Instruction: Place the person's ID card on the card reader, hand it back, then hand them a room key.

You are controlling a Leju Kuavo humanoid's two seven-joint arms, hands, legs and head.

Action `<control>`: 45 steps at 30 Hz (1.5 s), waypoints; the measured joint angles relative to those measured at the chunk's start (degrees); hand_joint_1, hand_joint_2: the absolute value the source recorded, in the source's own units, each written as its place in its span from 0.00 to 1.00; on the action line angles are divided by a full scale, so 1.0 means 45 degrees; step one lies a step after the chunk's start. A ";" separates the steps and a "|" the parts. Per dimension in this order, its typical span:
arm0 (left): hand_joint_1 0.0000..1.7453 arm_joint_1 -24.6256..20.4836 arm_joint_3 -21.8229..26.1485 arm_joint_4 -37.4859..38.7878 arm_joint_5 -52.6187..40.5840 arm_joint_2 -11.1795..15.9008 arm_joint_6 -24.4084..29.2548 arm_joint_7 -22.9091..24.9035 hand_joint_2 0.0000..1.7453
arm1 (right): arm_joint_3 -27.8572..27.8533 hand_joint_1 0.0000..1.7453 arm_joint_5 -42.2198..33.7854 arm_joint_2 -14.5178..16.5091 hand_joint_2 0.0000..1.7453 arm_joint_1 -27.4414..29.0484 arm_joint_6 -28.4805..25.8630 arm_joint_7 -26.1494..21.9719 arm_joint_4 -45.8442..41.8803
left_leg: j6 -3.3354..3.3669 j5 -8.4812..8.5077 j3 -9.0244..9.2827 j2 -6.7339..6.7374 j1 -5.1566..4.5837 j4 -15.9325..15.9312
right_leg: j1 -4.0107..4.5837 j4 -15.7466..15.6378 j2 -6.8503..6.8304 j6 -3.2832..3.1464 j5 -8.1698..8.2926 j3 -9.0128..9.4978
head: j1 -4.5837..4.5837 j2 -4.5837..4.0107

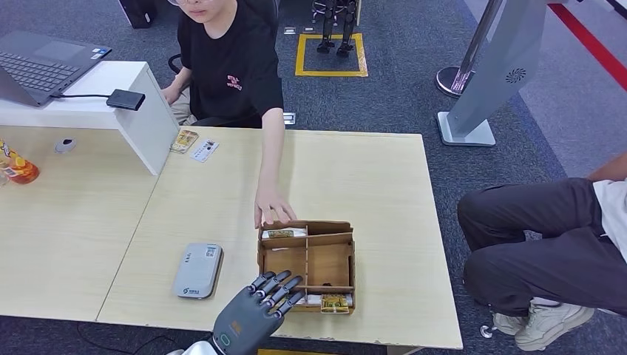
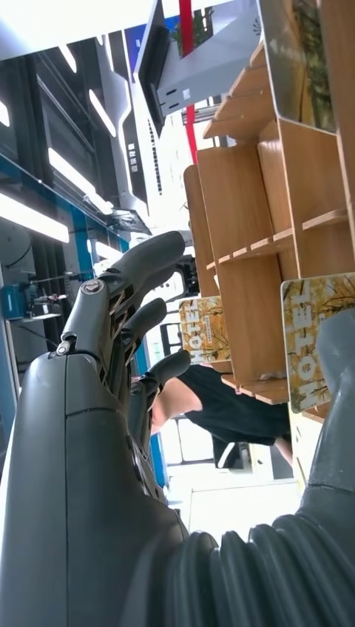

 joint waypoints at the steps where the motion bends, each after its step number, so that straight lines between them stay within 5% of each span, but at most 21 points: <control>1: 0.22 0.0017 0.0039 0.0000 -0.0004 -0.0006 0.0002 0.0000 1.00 | -0.0006 0.00 0.0000 0.0000 0.00 0.0000 0.0000 0.0000 0.0000 | 0.0000 0.0000 0.0000 0.0000 0.0000 0.0000 | 0.0000 0.0000 0.0000 0.0000 0.0000 0.0000 | 0.0000 0.0000; 24: 0.26 -0.0396 0.0233 0.0000 0.0211 0.0639 -0.2157 -0.0288 1.00 | -0.0028 0.00 0.0097 0.0000 0.00 -0.0002 0.0087 -0.0042 0.0000 | -0.0001 0.0001 0.0000 0.0000 0.0001 0.0000 | 0.0001 0.0001 0.0000 0.0000 0.0000 -0.0001 | 0.0000 0.0000; 26: 0.33 -0.0480 0.0233 0.0000 0.0306 0.0722 -0.2354 -0.0332 1.00 | -0.0033 0.00 0.0097 0.0000 0.00 -0.0002 0.0095 -0.0059 0.0000 | -0.0001 0.0001 0.0000 0.0000 0.0001 0.0000 | 0.0001 0.0001 0.0001 0.0000 0.0000 -0.0001 | 0.0000 0.0000; 30: 0.98 -0.0540 0.0233 0.0000 0.0376 0.0831 -0.2461 -0.0351 1.00 | -0.0045 0.00 0.0095 0.0000 0.00 -0.0001 0.0097 -0.0069 0.0000 | -0.0001 0.0000 0.0000 0.0001 0.0000 0.0000 | 0.0000 0.0001 0.0001 0.0000 0.0000 -0.0002 | 0.0000 0.0000; 45: 1.00 -0.0541 0.0233 -0.0024 0.0302 0.0878 -0.2177 -0.0144 1.00 | -0.0060 0.00 0.0093 0.0000 0.00 -0.0001 0.0080 -0.0069 0.0000 | -0.0001 0.0000 0.0000 0.0000 0.0001 0.0000 | 0.0001 0.0001 0.0000 0.0000 0.0000 0.0000 | 0.0000 0.0000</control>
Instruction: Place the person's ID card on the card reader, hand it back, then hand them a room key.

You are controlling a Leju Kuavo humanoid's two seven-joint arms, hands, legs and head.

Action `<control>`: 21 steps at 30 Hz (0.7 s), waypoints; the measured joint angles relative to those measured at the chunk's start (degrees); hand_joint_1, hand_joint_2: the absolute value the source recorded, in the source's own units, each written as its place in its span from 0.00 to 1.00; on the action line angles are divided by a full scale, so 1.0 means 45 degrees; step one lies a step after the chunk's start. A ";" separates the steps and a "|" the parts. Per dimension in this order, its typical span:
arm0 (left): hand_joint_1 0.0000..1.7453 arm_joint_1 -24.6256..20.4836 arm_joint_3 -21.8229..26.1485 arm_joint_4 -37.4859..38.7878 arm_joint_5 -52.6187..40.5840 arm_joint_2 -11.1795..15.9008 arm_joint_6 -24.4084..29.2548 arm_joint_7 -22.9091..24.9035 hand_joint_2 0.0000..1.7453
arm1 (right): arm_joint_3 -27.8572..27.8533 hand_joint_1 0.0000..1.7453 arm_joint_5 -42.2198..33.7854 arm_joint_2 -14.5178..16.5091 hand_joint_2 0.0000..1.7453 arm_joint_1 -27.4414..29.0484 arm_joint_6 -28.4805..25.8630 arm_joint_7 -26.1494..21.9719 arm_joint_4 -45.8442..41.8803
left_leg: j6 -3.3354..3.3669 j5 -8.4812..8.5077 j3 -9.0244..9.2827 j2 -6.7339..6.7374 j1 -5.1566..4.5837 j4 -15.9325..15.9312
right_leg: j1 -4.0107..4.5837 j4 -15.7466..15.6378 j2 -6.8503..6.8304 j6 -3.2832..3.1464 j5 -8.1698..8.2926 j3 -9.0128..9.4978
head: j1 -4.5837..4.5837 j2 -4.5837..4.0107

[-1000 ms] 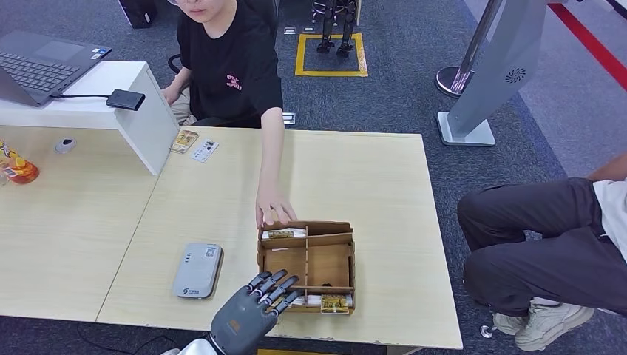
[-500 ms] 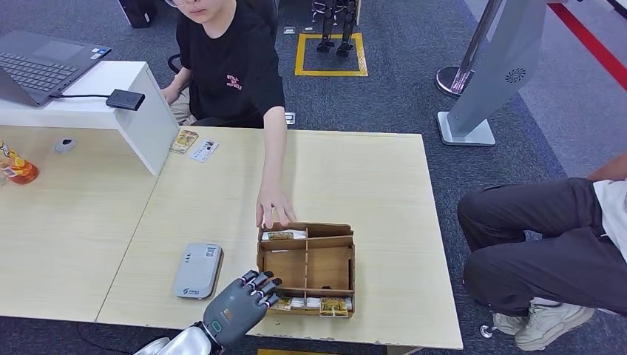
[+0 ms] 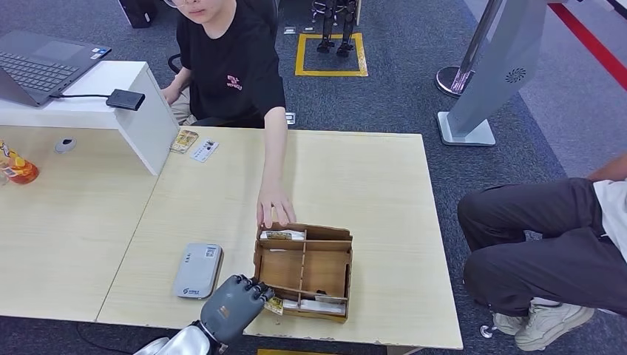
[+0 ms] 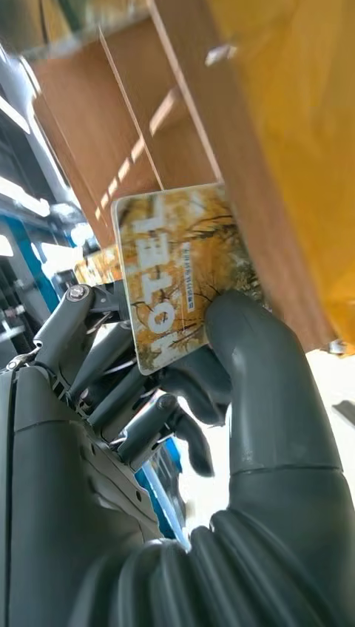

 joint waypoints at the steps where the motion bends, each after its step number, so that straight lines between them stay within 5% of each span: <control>1: 1.00 -0.0001 0.0000 -0.0005 -0.0004 0.0000 0.0000 0.0005 1.00 | -0.0001 0.00 0.0001 0.0000 0.00 0.0000 -0.0001 0.0000 0.0000 | 0.0000 0.0000 0.0000 0.0000 0.0000 0.0000 | 0.0000 0.0000 0.0000 0.0000 0.0000 0.0000 | 0.0000 0.0000; 15: 1.00 -0.0063 0.0000 -0.0081 -0.0038 -0.0046 0.0188 -0.0064 1.00 | -0.0001 0.00 0.0067 0.0001 0.00 0.0000 0.0002 0.0005 0.0000 | 0.0000 0.0000 0.0001 0.0001 0.0000 0.0000 | 0.0000 0.0000 0.0001 0.0000 0.0000 -0.0001 | 0.0000 0.0000; 21: 1.00 -0.0253 0.0080 -0.0371 -0.0166 -0.0414 0.1377 0.0229 1.00 | -0.0001 0.00 0.0152 0.0004 0.00 0.0000 -0.0033 0.0070 0.0000 | 0.0001 0.0000 0.0000 -0.0001 -0.0001 0.0002 | -0.0002 -0.0001 -0.0001 0.0001 0.0001 -0.0002 | 0.0000 0.0000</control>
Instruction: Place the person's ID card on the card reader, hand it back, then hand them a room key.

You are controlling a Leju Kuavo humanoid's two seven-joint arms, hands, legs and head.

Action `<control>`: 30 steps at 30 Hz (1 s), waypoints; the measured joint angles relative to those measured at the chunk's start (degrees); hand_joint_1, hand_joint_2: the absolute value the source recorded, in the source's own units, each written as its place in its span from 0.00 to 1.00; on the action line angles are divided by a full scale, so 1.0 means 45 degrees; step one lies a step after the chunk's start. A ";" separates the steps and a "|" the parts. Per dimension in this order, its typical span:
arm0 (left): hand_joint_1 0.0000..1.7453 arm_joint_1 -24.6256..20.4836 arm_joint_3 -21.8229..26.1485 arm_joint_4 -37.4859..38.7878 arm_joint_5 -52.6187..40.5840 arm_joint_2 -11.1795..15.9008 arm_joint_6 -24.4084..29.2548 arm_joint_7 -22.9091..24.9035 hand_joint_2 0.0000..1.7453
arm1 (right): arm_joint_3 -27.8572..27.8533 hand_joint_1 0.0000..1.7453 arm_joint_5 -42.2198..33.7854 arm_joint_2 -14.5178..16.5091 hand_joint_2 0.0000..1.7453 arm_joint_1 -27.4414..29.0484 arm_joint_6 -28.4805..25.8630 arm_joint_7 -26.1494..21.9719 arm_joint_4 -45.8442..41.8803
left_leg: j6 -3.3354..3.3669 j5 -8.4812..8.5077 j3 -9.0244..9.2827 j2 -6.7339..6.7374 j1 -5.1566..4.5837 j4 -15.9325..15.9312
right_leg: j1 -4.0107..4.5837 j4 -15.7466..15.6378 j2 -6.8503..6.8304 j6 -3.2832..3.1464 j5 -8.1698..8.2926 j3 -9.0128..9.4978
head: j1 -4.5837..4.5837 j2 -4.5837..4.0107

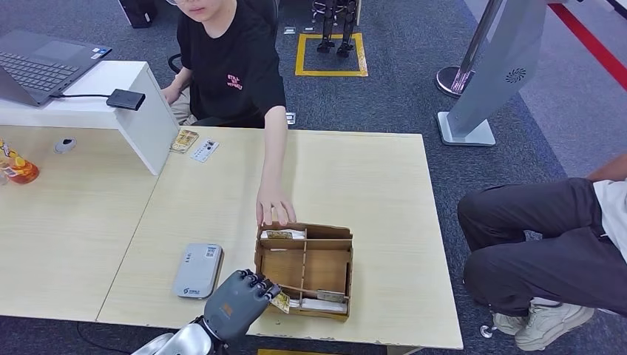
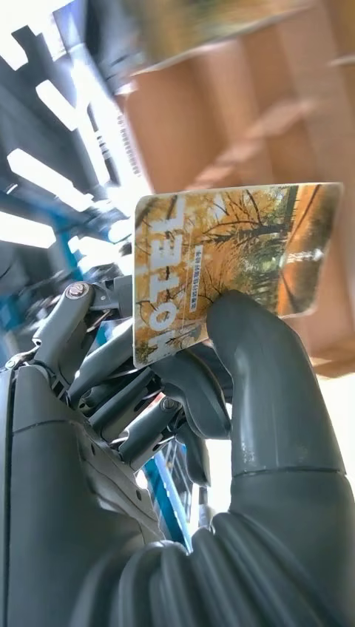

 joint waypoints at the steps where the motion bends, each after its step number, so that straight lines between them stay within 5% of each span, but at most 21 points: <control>1: 1.00 -0.0088 0.0075 -0.0113 -0.0028 -0.0106 0.0210 0.0054 1.00 | 0.0000 0.00 0.0010 0.0000 0.00 -0.0001 -0.0016 0.0006 0.0000 | 0.0000 0.0000 -0.0001 -0.0001 0.0000 0.0000 | 0.0000 0.0000 -0.0001 0.0000 0.0000 0.0001 | 0.0001 0.0000; 11: 1.00 -0.0473 0.1382 -0.0880 -0.0239 -0.0526 0.2011 0.0113 1.00 | 0.0007 0.00 0.0193 -0.0001 0.00 0.0015 -0.0028 0.0018 0.0000 | -0.0001 0.0001 0.0007 0.0001 0.0002 0.0000 | 0.0002 0.0001 0.0002 -0.0002 0.0004 0.0003 | 0.0000 0.0000; 30: 1.00 -0.0555 0.2239 -0.0979 0.0047 -0.1059 0.2581 -0.0006 1.00 | 0.0052 0.00 0.0317 -0.0003 0.00 0.0015 -0.0023 0.0013 0.0000 | 0.0000 0.0001 0.0005 0.0001 0.0000 0.0000 | 0.0001 0.0001 0.0003 0.0000 0.0003 0.0001 | 0.0000 0.0000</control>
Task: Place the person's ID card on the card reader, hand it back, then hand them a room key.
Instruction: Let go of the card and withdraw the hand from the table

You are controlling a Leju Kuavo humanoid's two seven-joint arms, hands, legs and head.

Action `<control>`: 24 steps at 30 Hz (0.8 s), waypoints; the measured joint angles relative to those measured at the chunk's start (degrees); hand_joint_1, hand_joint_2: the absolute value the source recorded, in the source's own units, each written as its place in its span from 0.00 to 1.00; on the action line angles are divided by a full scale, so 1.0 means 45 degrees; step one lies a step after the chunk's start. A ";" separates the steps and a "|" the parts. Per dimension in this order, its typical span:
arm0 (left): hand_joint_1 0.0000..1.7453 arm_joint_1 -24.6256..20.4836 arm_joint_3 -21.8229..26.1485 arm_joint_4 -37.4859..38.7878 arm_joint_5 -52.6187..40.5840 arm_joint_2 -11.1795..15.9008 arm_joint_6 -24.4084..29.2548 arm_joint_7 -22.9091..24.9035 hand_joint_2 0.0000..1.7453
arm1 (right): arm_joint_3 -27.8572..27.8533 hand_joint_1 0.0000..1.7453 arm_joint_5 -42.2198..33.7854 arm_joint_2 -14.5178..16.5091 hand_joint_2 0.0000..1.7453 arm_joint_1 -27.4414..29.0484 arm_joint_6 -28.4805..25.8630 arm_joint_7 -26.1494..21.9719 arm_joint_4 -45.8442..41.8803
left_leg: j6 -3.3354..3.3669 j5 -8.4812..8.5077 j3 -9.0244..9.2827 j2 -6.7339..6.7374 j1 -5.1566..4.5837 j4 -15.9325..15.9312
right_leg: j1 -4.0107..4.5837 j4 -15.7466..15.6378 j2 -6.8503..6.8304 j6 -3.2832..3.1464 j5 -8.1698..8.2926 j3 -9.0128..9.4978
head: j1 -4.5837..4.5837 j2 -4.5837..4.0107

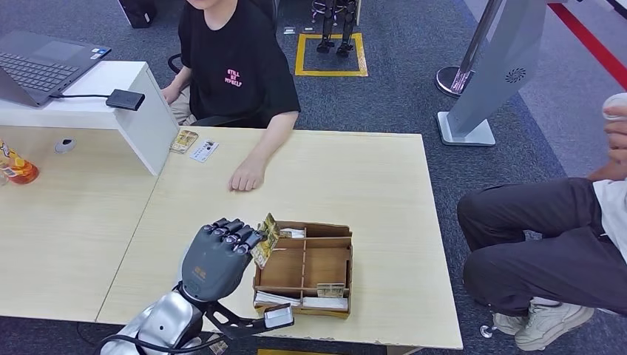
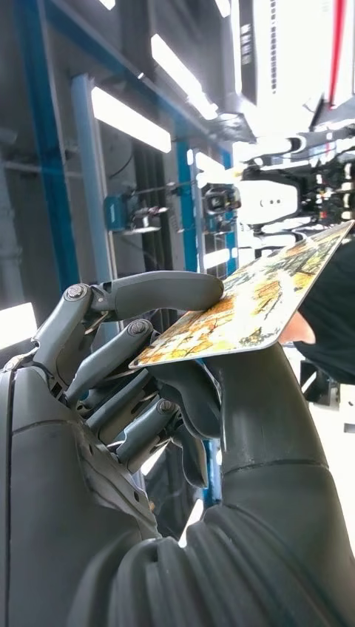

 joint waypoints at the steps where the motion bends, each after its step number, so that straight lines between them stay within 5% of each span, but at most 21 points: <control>1: 1.00 -0.0043 0.0072 0.0002 0.0212 -0.0112 0.0093 -0.0068 1.00 | 0.0019 0.00 0.0038 -0.0001 0.00 -0.0001 0.0010 -0.0002 0.0000 | 0.0000 0.0000 0.0000 0.0000 0.0000 0.0000 | 0.0000 0.0000 0.0000 0.0000 0.0000 0.0000 | 0.0000 0.0000; 16: 1.00 -0.2917 0.1922 0.2829 0.7493 -0.2923 -0.0447 -0.1968 1.00 | 0.0861 0.00 0.0721 -0.0006 0.00 -0.0041 0.0227 -0.0090 0.0000 | -0.0005 0.0014 -0.0002 -0.0003 -0.0001 0.0009 | 0.0000 0.0000 -0.0002 -0.0002 0.0017 0.0001 | 0.0000 0.0000; 24: 1.00 -0.4637 0.3022 0.5513 0.8799 -0.3916 -0.0274 -0.2072 1.00 | 0.1312 0.00 0.0921 -0.0011 0.00 -0.0084 0.0243 -0.0089 0.0000 | -0.0006 0.0015 -0.0002 -0.0002 0.0000 0.0009 | 0.0000 0.0002 0.0002 -0.0003 0.0017 0.0000 | 0.0000 0.0000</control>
